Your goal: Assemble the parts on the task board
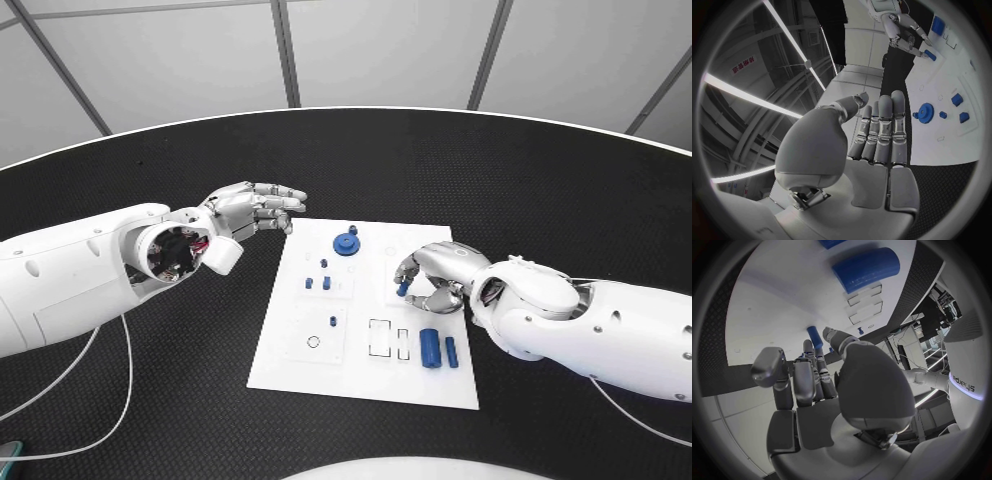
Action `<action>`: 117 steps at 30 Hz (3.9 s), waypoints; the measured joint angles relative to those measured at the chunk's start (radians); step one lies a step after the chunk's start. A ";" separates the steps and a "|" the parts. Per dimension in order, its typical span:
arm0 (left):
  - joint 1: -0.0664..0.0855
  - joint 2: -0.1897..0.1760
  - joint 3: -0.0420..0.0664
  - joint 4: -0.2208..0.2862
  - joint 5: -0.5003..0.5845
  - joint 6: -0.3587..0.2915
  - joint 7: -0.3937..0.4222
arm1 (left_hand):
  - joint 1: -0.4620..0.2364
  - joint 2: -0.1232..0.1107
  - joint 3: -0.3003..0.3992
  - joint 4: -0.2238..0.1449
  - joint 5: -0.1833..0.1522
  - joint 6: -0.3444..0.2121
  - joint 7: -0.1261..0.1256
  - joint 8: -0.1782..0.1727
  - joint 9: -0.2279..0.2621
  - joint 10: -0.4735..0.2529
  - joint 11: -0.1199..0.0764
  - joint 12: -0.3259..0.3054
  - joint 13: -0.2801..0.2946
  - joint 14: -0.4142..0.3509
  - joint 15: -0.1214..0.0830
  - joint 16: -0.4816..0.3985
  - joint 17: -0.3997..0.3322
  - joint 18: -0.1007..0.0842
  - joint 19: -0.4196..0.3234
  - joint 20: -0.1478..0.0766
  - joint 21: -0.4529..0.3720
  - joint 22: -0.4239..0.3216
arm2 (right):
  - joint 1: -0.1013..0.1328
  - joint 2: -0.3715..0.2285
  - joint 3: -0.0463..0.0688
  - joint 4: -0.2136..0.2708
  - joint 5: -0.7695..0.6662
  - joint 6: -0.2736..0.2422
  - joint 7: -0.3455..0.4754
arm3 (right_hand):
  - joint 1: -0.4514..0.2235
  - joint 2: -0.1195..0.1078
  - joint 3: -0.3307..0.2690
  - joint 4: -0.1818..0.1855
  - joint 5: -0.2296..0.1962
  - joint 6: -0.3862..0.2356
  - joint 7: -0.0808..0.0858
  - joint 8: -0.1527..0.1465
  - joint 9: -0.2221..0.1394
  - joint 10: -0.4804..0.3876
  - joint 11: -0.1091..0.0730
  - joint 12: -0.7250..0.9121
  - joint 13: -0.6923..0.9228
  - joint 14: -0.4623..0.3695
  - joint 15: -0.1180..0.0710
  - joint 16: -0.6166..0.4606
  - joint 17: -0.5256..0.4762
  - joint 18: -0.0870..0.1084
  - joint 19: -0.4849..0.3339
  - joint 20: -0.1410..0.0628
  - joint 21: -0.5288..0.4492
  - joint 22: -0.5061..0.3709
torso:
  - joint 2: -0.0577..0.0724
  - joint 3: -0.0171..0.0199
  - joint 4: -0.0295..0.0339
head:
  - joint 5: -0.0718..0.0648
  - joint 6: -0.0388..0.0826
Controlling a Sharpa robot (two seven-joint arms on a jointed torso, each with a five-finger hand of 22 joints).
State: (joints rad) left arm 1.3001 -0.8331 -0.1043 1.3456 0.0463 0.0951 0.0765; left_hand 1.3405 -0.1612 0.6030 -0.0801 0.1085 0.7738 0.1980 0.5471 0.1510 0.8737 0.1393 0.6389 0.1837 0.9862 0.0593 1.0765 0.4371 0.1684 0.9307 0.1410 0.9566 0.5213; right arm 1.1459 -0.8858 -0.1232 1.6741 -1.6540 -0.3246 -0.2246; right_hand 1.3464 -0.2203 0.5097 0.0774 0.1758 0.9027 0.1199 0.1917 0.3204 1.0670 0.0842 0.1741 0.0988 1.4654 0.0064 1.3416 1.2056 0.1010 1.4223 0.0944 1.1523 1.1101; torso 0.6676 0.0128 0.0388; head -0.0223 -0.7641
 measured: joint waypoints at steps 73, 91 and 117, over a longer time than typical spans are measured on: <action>0.000 0.030 0.000 -0.040 0.000 0.013 -0.007 | 0.000 0.000 -0.006 0.000 0.000 0.000 0.000 0.000 0.000 -0.004 -0.004 0.004 -0.001 -0.004 0.004 0.000 -0.002 0.000 0.000 0.000 0.000 -0.003 | 0.053 -0.007 0.022 0.191 0.005 -0.089 -0.003 | 0.029 0.055 0.110 -0.033 -0.043 0.148 0.001 0.078 0.040 0.158 -0.035 0.053 0.038 -0.002 -0.030 0.043 0.065 0.000 0.032 -0.025 0.077 0.095 | -0.013 -0.0035 -0.0045 | 0.010 -0.002; -0.001 0.094 0.000 -0.109 0.000 0.031 -0.005 | 0.004 0.004 -0.006 0.000 0.000 0.000 0.000 0.000 0.000 -0.004 -0.004 0.004 -0.001 -0.007 0.000 0.000 -0.002 0.000 0.000 0.000 -0.004 -0.002 | -0.005 0.259 0.015 0.047 0.019 -0.057 0.085 | 0.029 0.055 0.113 -0.036 -0.037 0.150 0.003 0.074 0.041 0.159 -0.034 0.053 0.039 -0.002 -0.030 0.043 0.061 0.000 0.032 -0.025 0.077 0.086 | -0.030 -0.0163 0.0005 | 0.082 -0.030; 0.000 0.108 0.000 -0.116 0.000 0.038 -0.008 | 0.004 0.004 -0.006 0.000 0.000 0.000 0.000 0.000 0.000 -0.004 -0.004 0.004 0.000 -0.007 0.000 0.000 -0.003 0.000 0.000 0.000 -0.004 -0.003 | -0.055 0.339 0.001 -0.068 0.019 0.051 0.078 | 0.020 0.056 0.114 -0.040 -0.033 0.149 0.003 0.077 0.043 0.159 -0.034 0.049 0.040 -0.002 -0.030 0.042 0.059 0.000 0.032 -0.025 0.073 0.082 | -0.025 -0.0107 -0.0011 | 0.127 -0.055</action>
State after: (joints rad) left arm 1.2997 -0.7254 -0.1041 1.2300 0.0460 0.1331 0.0684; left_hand 1.3444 -0.1573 0.5975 -0.0800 0.1085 0.7738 0.1980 0.5471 0.1510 0.8700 0.1356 0.6426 0.1833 0.9790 0.0593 1.0765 0.4337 0.1683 0.9306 0.1410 0.9527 0.5183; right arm 1.0910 -0.5464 -0.1220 1.6059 -1.6353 -0.2735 -0.1470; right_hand 1.3667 -0.1646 0.6239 0.0372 0.1429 1.0517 0.1233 0.2692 0.3630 1.2257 0.0504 0.2235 0.1390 1.4634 -0.0236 1.3841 1.2645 0.1009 1.4545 0.0696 1.2253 1.1920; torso 0.6425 0.0021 0.0378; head 0.1044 -0.8187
